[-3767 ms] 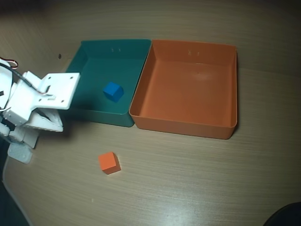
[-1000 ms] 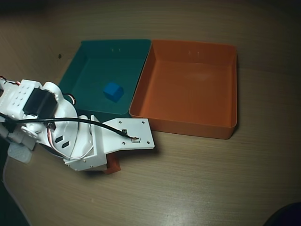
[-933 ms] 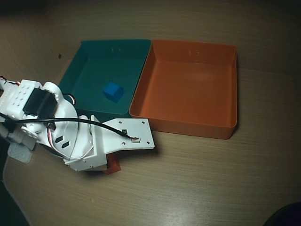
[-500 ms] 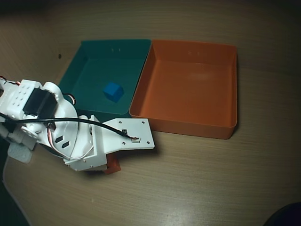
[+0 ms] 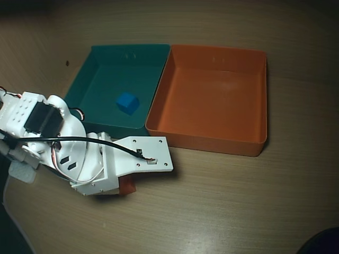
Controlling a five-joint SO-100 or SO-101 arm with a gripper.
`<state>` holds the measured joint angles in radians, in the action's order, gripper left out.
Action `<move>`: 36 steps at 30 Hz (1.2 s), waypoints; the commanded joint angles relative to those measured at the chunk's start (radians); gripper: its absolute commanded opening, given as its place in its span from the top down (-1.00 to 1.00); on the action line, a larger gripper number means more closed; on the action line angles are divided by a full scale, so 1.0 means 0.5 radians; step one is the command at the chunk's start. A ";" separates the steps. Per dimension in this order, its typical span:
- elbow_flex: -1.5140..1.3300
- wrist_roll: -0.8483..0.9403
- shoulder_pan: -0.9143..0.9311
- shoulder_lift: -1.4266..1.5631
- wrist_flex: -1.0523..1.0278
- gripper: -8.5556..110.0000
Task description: Grasp a cube and put it in the box.
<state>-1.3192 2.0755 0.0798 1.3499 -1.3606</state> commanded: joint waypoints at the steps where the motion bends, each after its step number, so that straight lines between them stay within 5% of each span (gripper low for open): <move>1: 0.129 0.015 -0.015 0.034 0.012 0.05; 36: 0.089 0.006 0.003 -0.408 0.288 0.05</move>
<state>-1.3085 2.0755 0.0798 1.1351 -1.2180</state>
